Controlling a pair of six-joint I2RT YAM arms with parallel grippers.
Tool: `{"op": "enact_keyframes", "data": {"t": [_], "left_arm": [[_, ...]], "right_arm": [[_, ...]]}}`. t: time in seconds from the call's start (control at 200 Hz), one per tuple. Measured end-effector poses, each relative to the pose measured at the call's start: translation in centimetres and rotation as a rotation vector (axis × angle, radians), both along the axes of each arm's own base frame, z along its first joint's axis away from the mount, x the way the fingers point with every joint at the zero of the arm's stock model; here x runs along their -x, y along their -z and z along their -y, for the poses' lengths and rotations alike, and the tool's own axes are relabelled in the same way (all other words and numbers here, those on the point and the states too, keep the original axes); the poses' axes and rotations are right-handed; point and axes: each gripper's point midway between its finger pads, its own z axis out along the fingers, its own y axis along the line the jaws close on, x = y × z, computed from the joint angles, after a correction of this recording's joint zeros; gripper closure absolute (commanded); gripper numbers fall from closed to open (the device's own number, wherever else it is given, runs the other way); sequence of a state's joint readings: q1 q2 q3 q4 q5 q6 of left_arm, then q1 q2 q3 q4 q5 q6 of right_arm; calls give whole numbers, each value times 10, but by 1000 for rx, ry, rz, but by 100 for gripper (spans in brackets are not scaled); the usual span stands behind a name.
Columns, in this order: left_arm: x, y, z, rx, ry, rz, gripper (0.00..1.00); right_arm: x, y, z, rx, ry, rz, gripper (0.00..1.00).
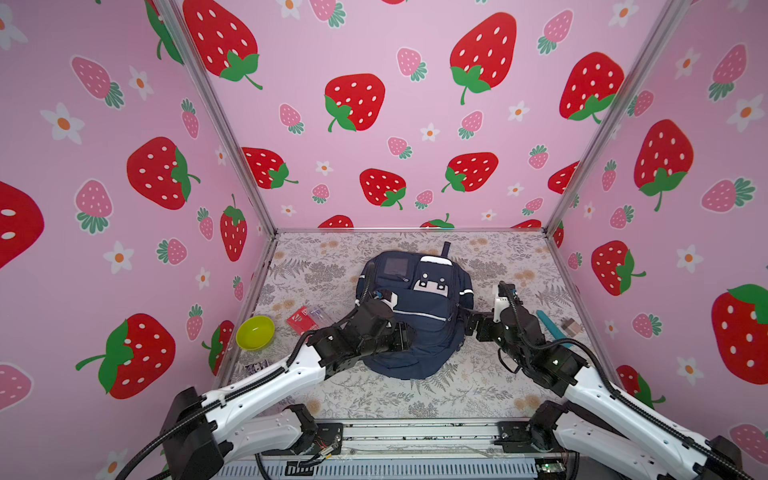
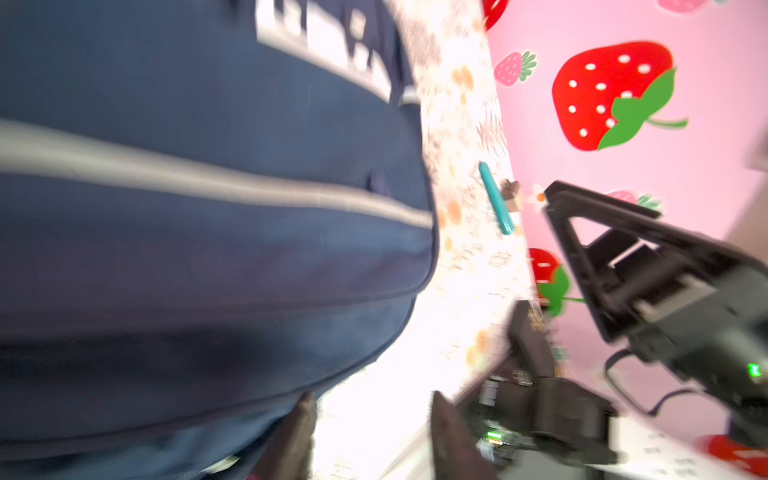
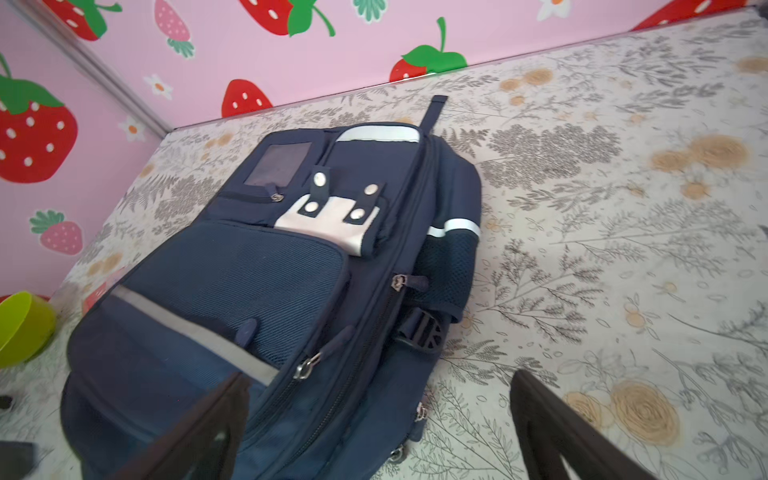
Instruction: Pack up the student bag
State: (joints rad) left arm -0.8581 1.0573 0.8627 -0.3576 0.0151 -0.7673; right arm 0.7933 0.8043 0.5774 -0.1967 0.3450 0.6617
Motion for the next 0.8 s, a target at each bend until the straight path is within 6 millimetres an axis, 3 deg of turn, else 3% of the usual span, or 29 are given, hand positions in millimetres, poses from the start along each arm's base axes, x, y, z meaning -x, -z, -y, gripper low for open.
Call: {"op": "enact_keyframes", "data": {"t": [0.105,0.21,0.315,0.43,0.53,0.695,0.8], "left_arm": [[-12,-29,-40,-125,-45,154,37],[-22,-44,-80,-243,-104,257,31],[-29,-48,-115,-334,-162,293,27],[-38,-41,-137,-368,-199,260,28],[-41,-27,-130,-318,-139,187,30],[-34,-3,-85,-189,77,66,25],[-30,9,-65,-158,169,13,25]], "right_arm": [[-1,8,7,0,43,-11,0],[-2,11,12,2,75,-11,0],[0,14,17,-12,91,2,0],[8,14,26,-54,94,33,2],[15,4,29,-99,68,82,4],[18,-8,15,-98,-48,114,6],[7,-5,1,-55,-118,78,7]]}}
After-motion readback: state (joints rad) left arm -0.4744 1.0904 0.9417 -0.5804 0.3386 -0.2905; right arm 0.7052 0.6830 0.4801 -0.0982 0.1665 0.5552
